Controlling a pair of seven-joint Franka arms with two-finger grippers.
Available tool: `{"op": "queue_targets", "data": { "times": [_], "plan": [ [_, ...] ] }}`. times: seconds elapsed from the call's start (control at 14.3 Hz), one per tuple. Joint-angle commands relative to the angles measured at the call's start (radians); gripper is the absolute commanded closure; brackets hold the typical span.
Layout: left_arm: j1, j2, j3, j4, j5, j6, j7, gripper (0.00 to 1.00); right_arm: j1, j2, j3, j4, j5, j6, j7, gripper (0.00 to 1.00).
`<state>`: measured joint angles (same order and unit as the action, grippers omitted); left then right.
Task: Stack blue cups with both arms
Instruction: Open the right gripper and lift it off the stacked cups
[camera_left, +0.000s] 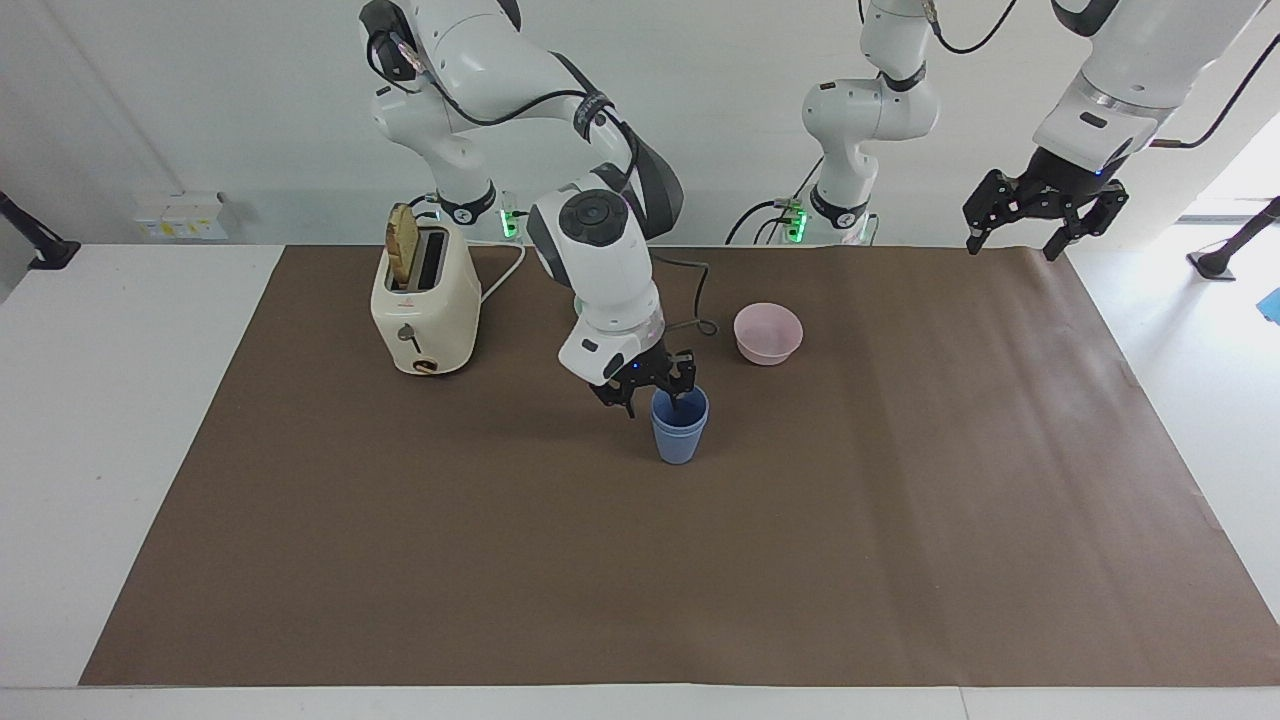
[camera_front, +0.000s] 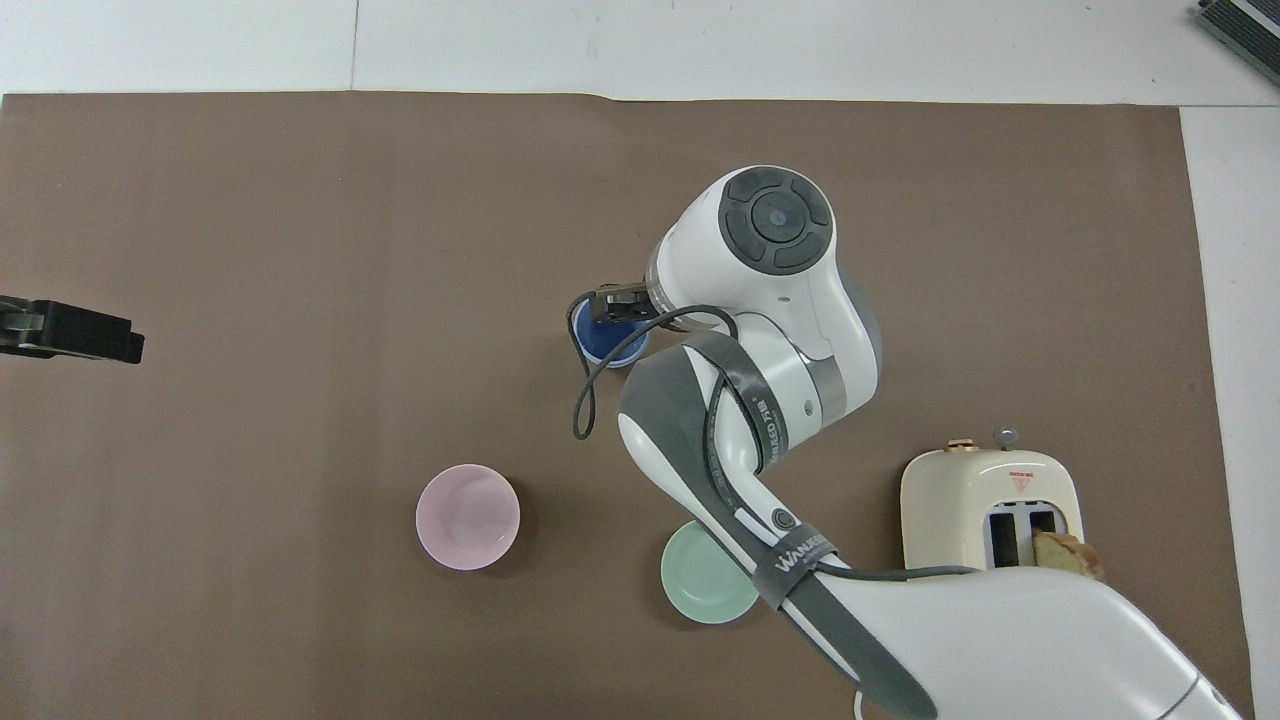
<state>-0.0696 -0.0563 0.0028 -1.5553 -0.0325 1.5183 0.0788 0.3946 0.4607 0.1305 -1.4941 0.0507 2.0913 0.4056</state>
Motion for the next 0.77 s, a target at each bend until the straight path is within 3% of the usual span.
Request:
{"op": "queue_targets", "data": {
  "times": [0.0, 0.7],
  "plan": [
    [0.013, -0.007, -0.004, 0.006, -0.010, -0.018, 0.003, 0.00, -0.023, -0.008, 0.000, 0.006, -0.023, -0.020, 0.015, 0.00],
    [0.013, -0.007, -0.004, 0.006, -0.010, -0.018, 0.003, 0.00, -0.172, -0.161, -0.009, 0.008, -0.049, -0.158, -0.033, 0.00]
  ]
}}
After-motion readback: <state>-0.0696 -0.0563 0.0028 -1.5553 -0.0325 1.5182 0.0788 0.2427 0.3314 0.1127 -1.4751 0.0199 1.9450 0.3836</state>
